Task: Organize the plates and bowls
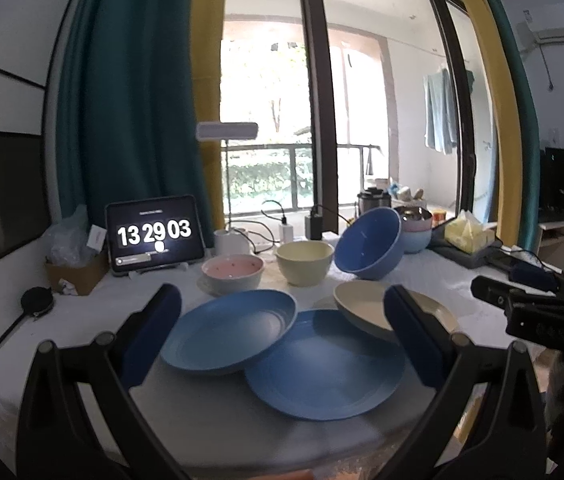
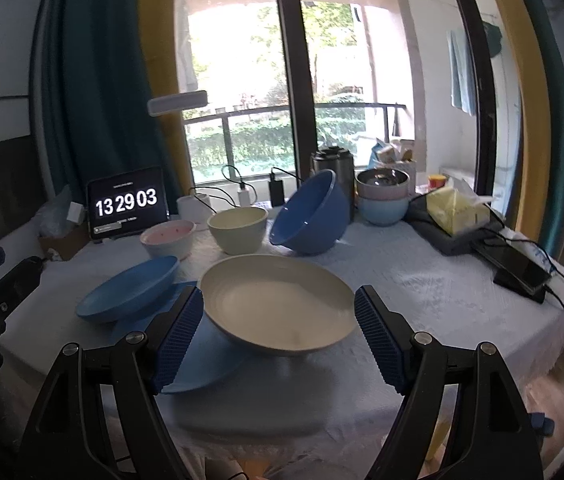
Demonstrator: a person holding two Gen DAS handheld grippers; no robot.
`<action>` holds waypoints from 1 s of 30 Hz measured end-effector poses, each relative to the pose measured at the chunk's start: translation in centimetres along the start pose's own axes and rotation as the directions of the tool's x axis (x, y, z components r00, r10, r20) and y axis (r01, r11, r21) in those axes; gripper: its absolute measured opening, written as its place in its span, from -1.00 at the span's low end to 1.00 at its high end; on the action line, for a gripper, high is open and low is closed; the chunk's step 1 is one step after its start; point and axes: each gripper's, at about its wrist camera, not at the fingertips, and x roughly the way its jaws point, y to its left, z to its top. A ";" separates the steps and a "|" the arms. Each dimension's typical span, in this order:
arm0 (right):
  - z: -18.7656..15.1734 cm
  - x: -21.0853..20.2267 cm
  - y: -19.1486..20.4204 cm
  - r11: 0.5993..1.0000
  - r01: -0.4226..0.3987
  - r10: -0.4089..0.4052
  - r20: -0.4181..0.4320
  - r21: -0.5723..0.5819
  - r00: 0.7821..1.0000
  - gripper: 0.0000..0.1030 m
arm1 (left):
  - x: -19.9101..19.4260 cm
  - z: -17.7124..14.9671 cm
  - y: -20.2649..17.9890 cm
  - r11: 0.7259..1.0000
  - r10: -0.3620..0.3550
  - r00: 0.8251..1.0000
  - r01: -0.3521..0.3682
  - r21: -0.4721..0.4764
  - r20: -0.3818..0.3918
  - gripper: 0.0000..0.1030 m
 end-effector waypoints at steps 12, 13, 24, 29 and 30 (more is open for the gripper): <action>-1.8 2.7 -4.6 0.998 0.027 -0.024 -0.055 0.065 0.998 0.57 | 3.8 -0.7 -4.2 0.997 -0.041 0.997 0.045 0.060 -0.062 0.98; -1.9 3.0 -4.8 0.997 0.029 -0.025 -0.060 0.070 0.998 0.57 | 4.2 -0.8 -4.6 0.997 -0.045 0.997 0.049 0.062 -0.068 0.98; -2.8 5.8 -7.0 0.995 0.014 -0.005 -0.101 0.098 0.995 0.57 | 7.5 -1.7 -7.6 0.994 -0.066 0.989 0.078 0.082 -0.132 0.98; -2.7 7.3 -7.5 0.995 -0.003 0.015 -0.108 0.104 0.994 0.57 | 9.2 -1.6 -8.1 0.995 -0.051 0.986 0.064 0.074 -0.160 0.98; -2.6 7.6 -7.6 0.994 -0.006 0.018 -0.110 0.108 0.994 0.57 | 9.4 -1.7 -8.1 0.996 -0.050 0.985 0.062 0.071 -0.163 0.98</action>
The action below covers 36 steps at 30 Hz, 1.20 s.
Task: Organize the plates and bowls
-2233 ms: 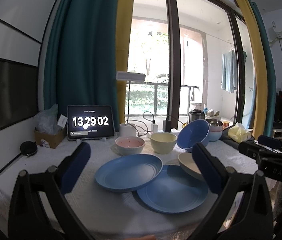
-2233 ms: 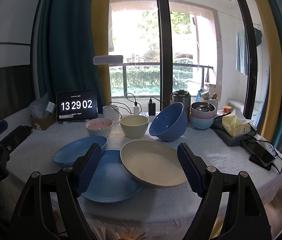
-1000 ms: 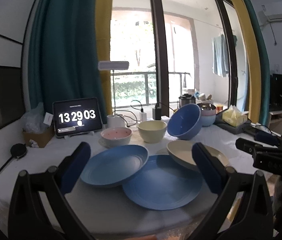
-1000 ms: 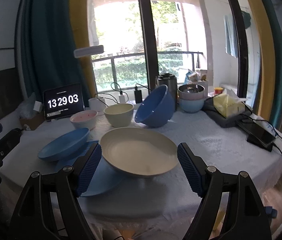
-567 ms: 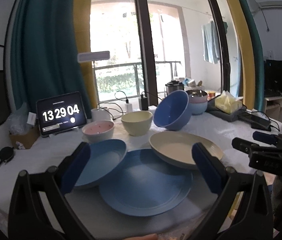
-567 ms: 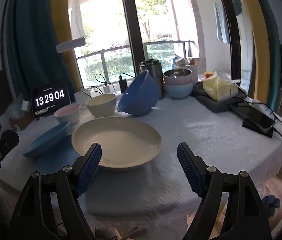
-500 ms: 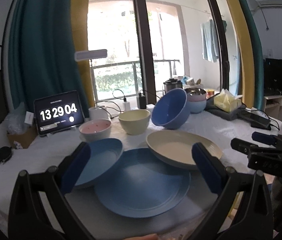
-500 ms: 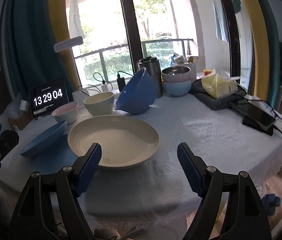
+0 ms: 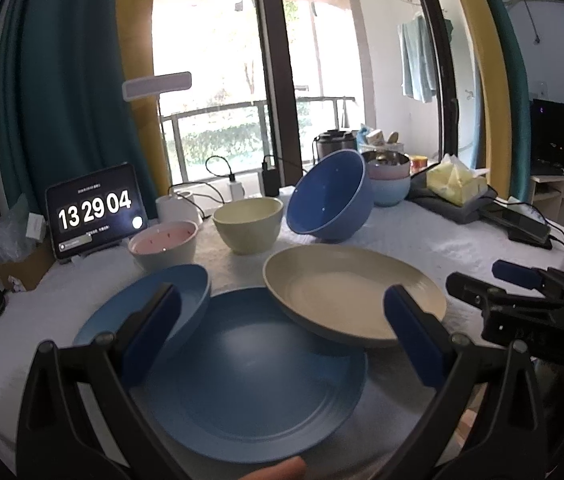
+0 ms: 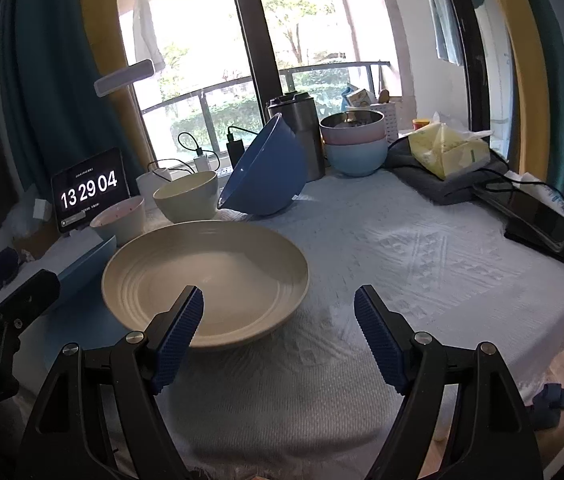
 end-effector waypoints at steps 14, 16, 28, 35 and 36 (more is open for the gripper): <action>0.1 3.8 -1.6 0.995 -0.062 0.069 -0.097 0.074 0.993 0.57 | 3.7 0.3 -1.2 0.999 -0.016 0.998 0.018 0.027 -0.062 0.97; -0.1 4.5 -1.7 0.994 -0.069 0.079 -0.124 0.083 0.989 0.57 | 4.2 0.3 -1.4 0.999 -0.021 0.997 0.024 0.032 -0.072 0.96; -0.3 6.0 -1.8 0.991 -0.098 0.113 -0.173 0.091 0.978 0.46 | 6.7 -0.4 -2.5 0.997 -0.062 0.987 0.068 0.037 -0.145 0.57; -0.3 6.5 -1.4 0.986 -0.127 0.146 -0.192 0.110 0.970 0.18 | 7.1 -1.0 -1.7 0.998 -0.066 0.982 0.066 -0.005 -0.176 0.05; -0.4 6.6 -1.3 0.986 -0.120 0.141 -0.199 0.111 0.970 0.16 | 7.0 -1.0 -1.6 0.998 -0.066 0.982 0.066 -0.005 -0.175 0.05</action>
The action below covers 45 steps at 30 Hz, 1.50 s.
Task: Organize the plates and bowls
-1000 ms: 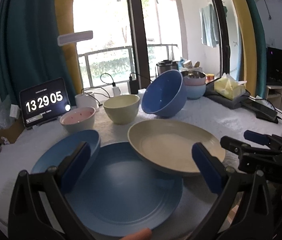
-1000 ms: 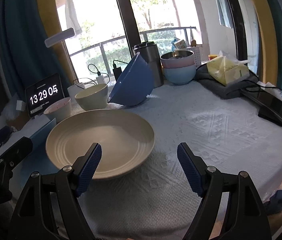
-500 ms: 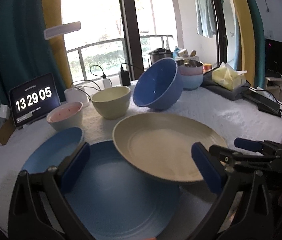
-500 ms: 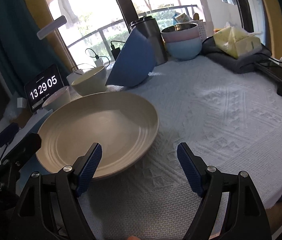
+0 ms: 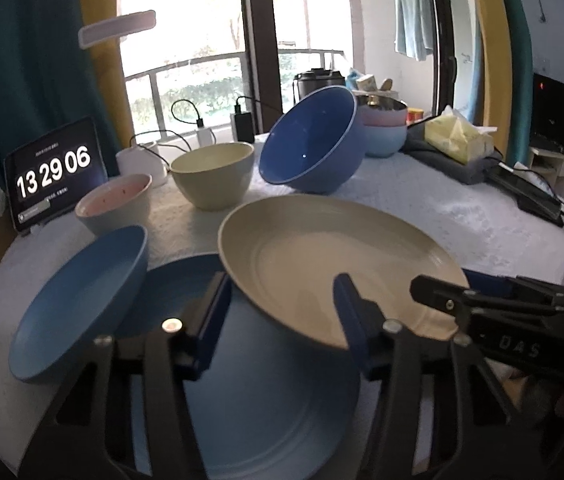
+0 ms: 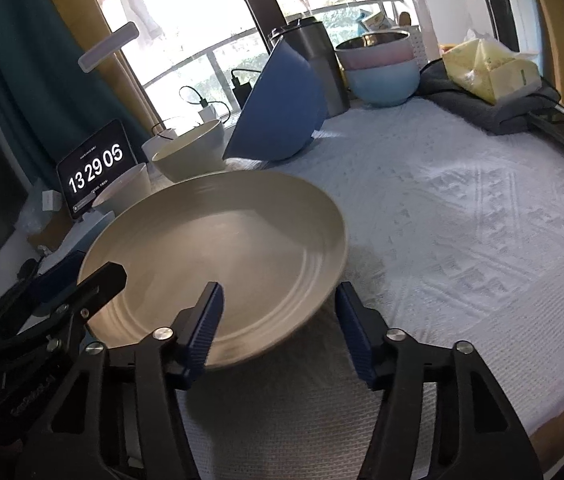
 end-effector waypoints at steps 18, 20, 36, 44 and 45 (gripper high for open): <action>-0.5 -2.5 2.7 0.999 0.030 -0.028 0.030 -0.041 0.999 -0.02 | -3.2 -1.2 2.1 0.998 -0.015 1.000 0.016 -0.053 0.022 0.05; -0.6 -2.8 3.3 0.998 0.030 -0.028 0.034 -0.053 0.999 -0.02 | -3.5 -1.4 2.5 0.998 -0.012 1.000 0.014 -0.060 0.023 0.05; -1.5 -3.9 7.8 0.990 0.054 -0.050 0.036 -0.132 0.998 -0.02 | -5.1 -3.4 6.0 0.991 -0.011 1.000 0.011 -0.132 0.002 0.05; -1.8 -3.9 11.3 0.972 0.007 0.002 0.039 -0.235 0.999 -0.14 | -6.0 -4.0 6.4 0.992 -0.017 0.999 0.020 -0.125 0.028 0.01; -1.9 -3.9 11.8 0.968 0.007 0.004 0.044 -0.250 0.999 -0.24 | -5.9 -4.1 6.7 0.991 -0.019 0.999 0.023 -0.134 0.027 0.01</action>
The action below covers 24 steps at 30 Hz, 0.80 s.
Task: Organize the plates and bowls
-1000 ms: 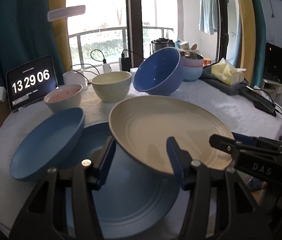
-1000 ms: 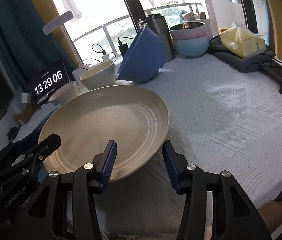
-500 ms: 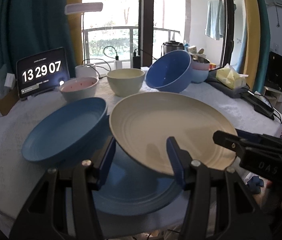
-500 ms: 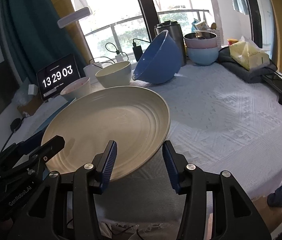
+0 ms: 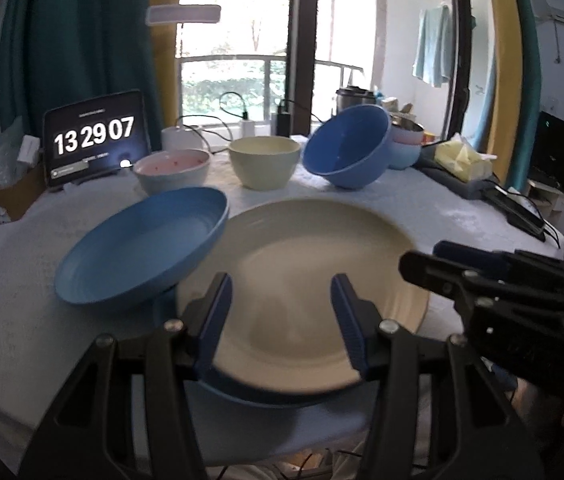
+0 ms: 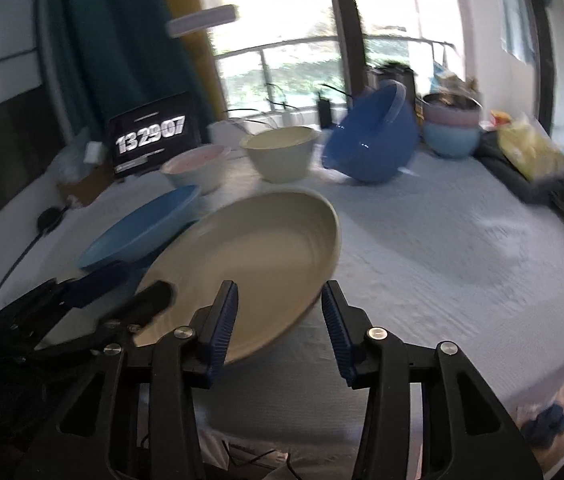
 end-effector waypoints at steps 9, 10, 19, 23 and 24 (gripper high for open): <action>-0.1 1.5 1.7 1.000 0.001 -0.002 -0.036 -0.028 0.999 -0.24 | -0.1 -0.7 3.0 0.997 0.044 0.999 -0.045 -0.057 -0.007 0.01; 0.0 1.6 1.8 1.000 0.006 -0.007 -0.036 -0.026 0.999 -0.24 | -0.1 -0.7 3.3 0.997 0.050 0.999 -0.050 -0.063 -0.009 0.01; 0.1 3.1 0.9 0.998 0.062 -0.062 -0.067 0.002 0.996 -0.24 | 0.1 -1.4 5.8 0.988 0.100 0.995 -0.101 -0.113 -0.013 0.02; 0.1 3.3 1.2 0.998 0.070 -0.070 -0.068 0.000 0.995 -0.24 | 0.0 -1.5 6.5 0.986 0.100 0.995 -0.101 -0.130 -0.013 0.02; 0.2 3.3 1.2 0.998 0.065 -0.065 -0.067 0.001 0.996 -0.24 | 0.0 -1.5 6.6 0.986 0.094 0.995 -0.095 -0.135 -0.013 0.02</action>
